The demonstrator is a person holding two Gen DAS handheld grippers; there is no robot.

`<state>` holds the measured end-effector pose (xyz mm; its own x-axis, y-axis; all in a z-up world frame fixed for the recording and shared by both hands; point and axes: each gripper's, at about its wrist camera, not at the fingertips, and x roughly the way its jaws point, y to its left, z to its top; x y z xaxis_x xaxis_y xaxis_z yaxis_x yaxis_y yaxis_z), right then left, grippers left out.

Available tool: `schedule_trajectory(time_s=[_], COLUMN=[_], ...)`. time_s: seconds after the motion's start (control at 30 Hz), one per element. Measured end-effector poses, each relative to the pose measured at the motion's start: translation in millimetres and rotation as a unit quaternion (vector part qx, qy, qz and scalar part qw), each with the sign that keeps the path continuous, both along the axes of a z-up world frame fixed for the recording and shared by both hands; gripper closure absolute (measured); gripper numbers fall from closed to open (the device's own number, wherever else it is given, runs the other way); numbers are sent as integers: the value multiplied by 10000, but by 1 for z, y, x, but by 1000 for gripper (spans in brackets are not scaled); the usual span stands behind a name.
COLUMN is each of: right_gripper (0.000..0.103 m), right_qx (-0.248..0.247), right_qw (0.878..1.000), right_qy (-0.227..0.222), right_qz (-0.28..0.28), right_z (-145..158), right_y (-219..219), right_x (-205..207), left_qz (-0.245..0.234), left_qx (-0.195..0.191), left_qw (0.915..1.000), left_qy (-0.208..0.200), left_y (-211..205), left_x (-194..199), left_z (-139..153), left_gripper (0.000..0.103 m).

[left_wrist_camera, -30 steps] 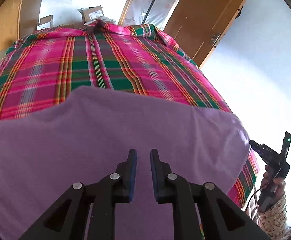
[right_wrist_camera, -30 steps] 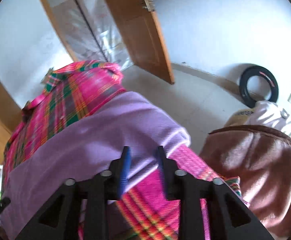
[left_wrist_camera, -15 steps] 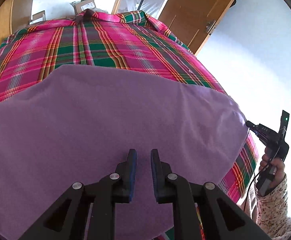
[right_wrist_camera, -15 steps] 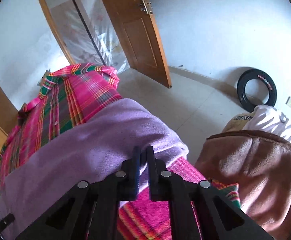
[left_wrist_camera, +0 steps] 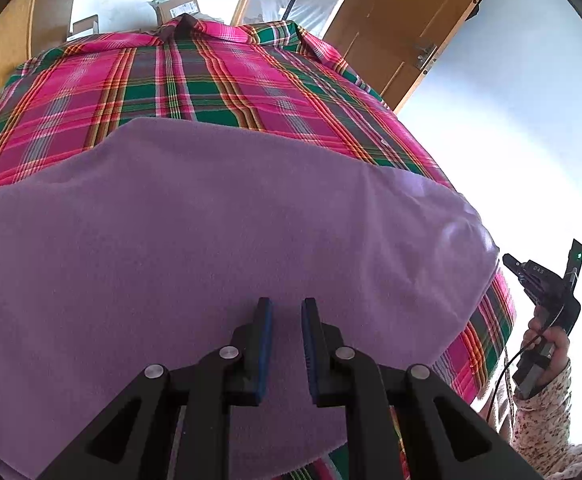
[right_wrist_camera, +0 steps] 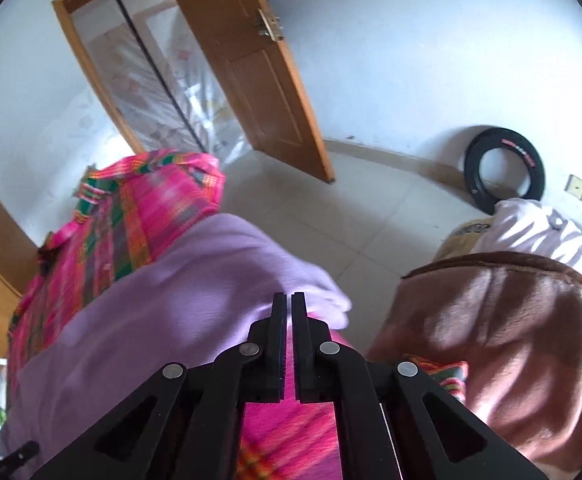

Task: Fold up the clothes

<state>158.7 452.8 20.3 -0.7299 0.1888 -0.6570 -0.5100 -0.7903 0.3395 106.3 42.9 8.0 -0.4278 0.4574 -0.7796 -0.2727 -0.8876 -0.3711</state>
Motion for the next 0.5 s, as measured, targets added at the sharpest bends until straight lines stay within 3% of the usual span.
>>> schedule_trajectory(time_s=[0.17,0.43,0.5], right_gripper=[83,80,80], right_qx=[385,644,713], right_qw=[9961,9952,9940], right_qy=[-133,-479,-301], right_qz=[776,567,770], right_z=[1,2,8], right_y=[-35,-48,-62], right_x=[-17,-6,-6], left_qz=[50,110,129], left_qx=[95,314,376], left_qw=[9999,9994,9992], left_qy=[-14,-13,-23], left_y=[-7,-32,-37], left_x=[5,20,22], left_z=[-1,-3,-4], left_gripper=[88,88,88])
